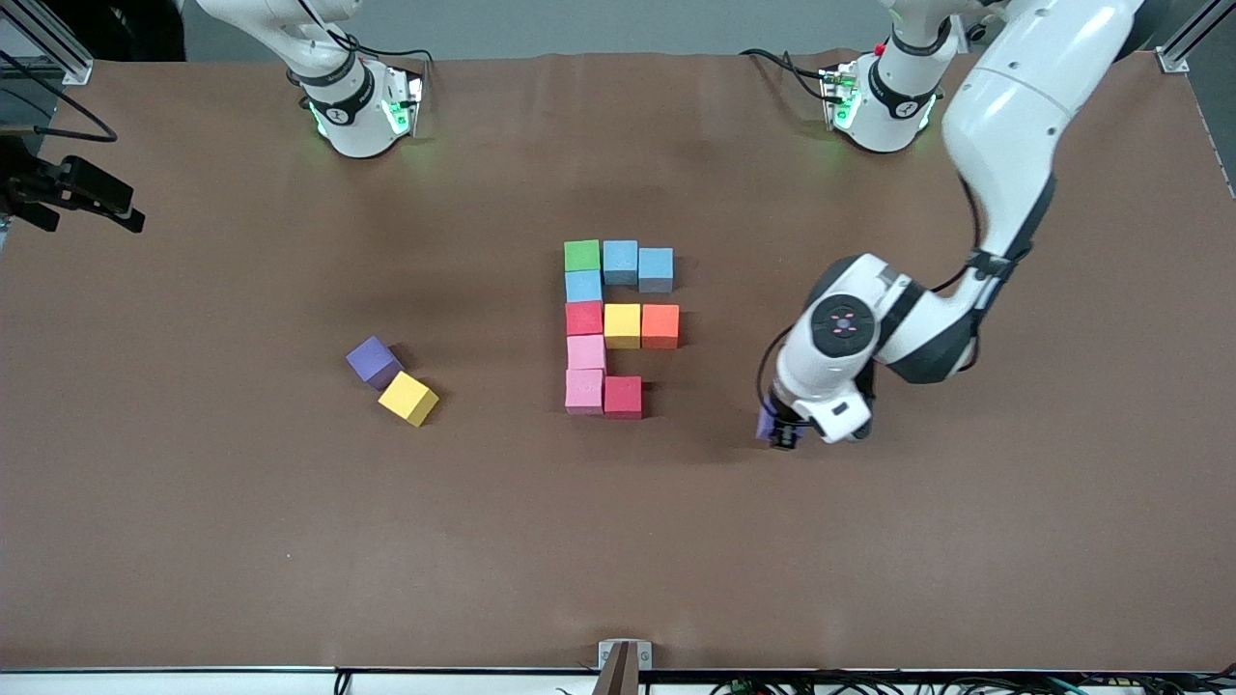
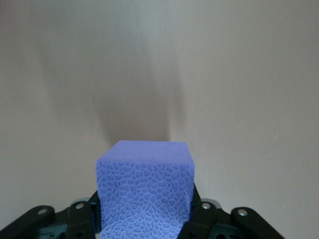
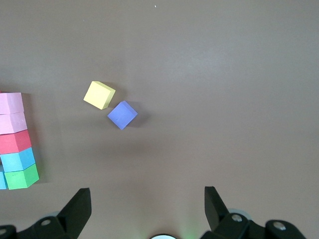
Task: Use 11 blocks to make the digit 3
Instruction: 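Carry the purple cube with the left gripper to the pink cubes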
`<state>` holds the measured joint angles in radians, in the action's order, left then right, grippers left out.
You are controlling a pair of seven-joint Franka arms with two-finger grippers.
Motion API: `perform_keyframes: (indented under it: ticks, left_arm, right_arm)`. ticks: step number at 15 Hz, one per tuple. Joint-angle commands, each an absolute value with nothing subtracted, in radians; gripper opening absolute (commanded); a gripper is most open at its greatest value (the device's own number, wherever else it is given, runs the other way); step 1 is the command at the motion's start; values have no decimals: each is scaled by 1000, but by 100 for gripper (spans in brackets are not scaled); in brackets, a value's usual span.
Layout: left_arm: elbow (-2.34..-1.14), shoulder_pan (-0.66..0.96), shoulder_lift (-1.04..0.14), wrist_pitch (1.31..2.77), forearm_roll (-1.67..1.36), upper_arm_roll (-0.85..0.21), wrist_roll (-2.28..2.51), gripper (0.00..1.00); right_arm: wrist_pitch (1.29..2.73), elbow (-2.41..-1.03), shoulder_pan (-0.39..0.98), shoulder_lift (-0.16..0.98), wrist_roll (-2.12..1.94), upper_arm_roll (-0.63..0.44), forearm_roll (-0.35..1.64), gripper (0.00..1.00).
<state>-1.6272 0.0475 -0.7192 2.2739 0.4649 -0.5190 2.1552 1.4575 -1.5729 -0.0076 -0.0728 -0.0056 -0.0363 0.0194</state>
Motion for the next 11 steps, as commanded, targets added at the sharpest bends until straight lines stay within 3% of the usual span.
perform_keyframes:
  ticks: [1,11]
  left_arm:
    - [-1525,115,-797,2238,425,-508,2271,28]
    - [-1378,287,-923,2214,410,-462,2532,28]
  right_arm:
    - [1474,-1618,-21,-115,-23,-25,20,100]
    - [1447,-1611,-20,-121,-61,-21,-1,100]
